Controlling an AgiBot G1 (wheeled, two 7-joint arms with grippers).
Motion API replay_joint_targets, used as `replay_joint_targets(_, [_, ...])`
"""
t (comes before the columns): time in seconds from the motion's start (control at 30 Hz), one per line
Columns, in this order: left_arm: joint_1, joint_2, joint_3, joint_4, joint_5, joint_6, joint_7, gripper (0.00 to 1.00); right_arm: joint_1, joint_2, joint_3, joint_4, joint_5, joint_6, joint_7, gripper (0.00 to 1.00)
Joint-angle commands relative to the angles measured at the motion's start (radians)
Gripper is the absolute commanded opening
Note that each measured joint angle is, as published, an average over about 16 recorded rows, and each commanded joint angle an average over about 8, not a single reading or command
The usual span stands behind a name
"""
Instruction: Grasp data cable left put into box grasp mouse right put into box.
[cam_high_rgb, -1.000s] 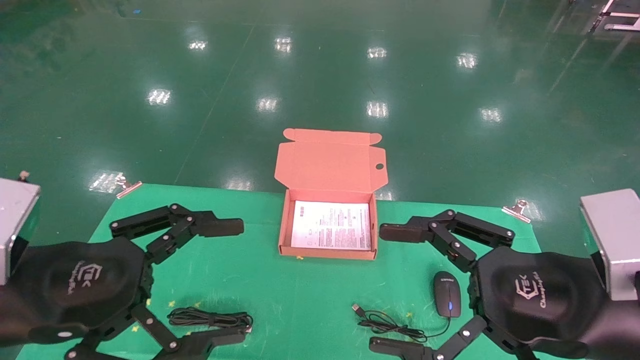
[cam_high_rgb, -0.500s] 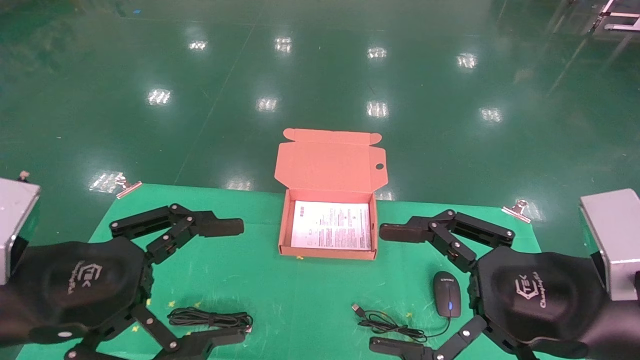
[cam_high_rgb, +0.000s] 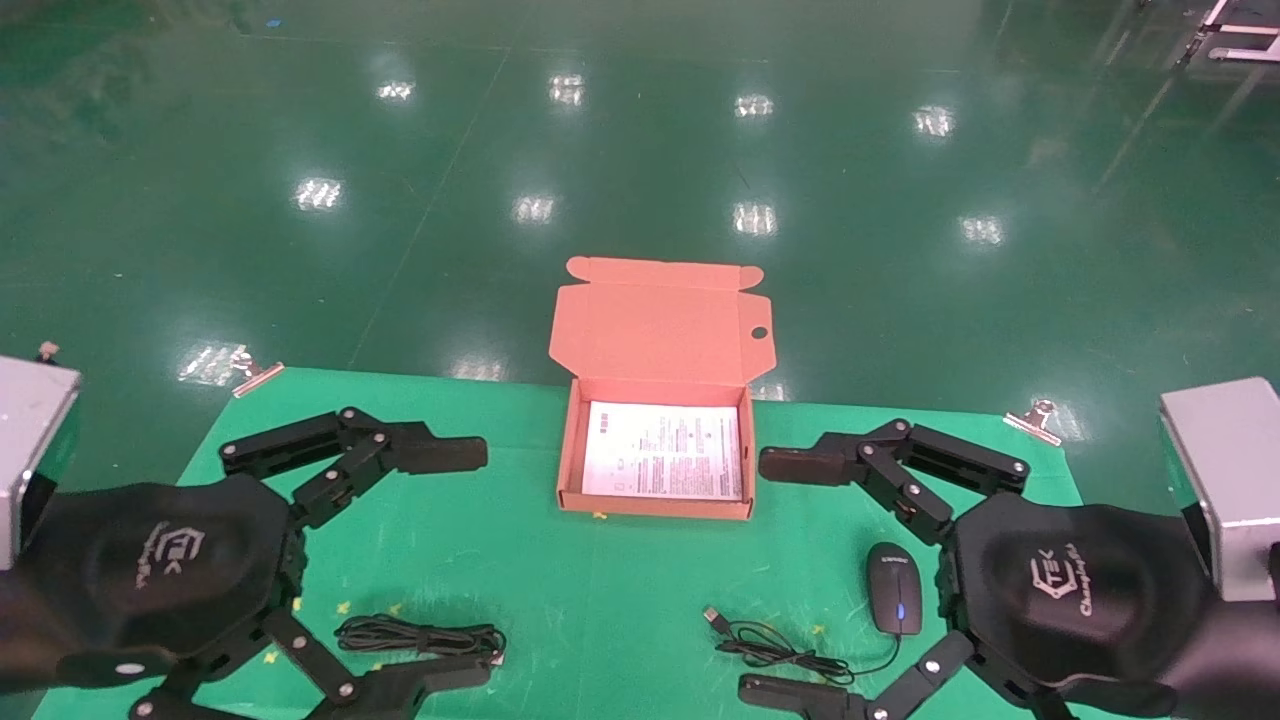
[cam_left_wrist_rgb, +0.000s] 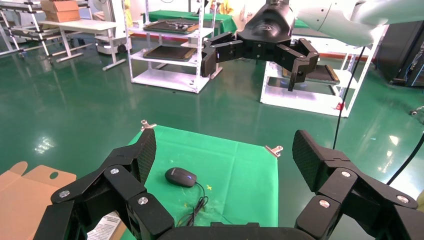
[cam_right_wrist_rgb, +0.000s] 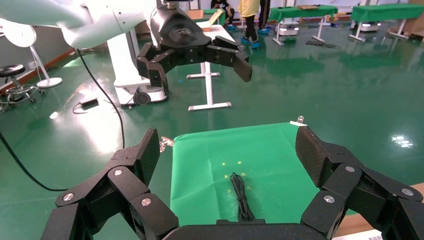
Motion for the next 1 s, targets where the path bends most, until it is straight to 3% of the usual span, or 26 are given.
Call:
replay_joint_targets(0.03, [0.002,-0.002,-0.001,-0.003,-0.001,0.000,0.001,1.00,-0.001,0.001,0.001,0.000,0.003,0.001,0.000,1.00])
replay_joint_targets(0.23, [-0.088,0.029,0.072,0.026,0.144,0.019,-0.024,1.00,0.046,0.021,-0.032,0.016,-0.128,-0.019,-0.050,1.00])
replay_joint_targets(0.47, [-0.232,0.085,0.200,0.081,0.406,0.055,-0.047,1.00,0.149,0.009,-0.115,0.039,-0.361,-0.052,-0.158,1.00])
replay_joint_targets(0.8, [-0.375,0.180,0.401,0.123,0.784,0.060,-0.051,1.00,0.320,-0.079,-0.359,0.055,-0.775,-0.064,-0.373,1.00])
replay_joint_targets(1.0, [-0.404,0.244,0.498,0.118,0.992,0.019,-0.060,1.00,0.353,-0.137,-0.468,0.047,-0.962,-0.028,-0.417,1.00])
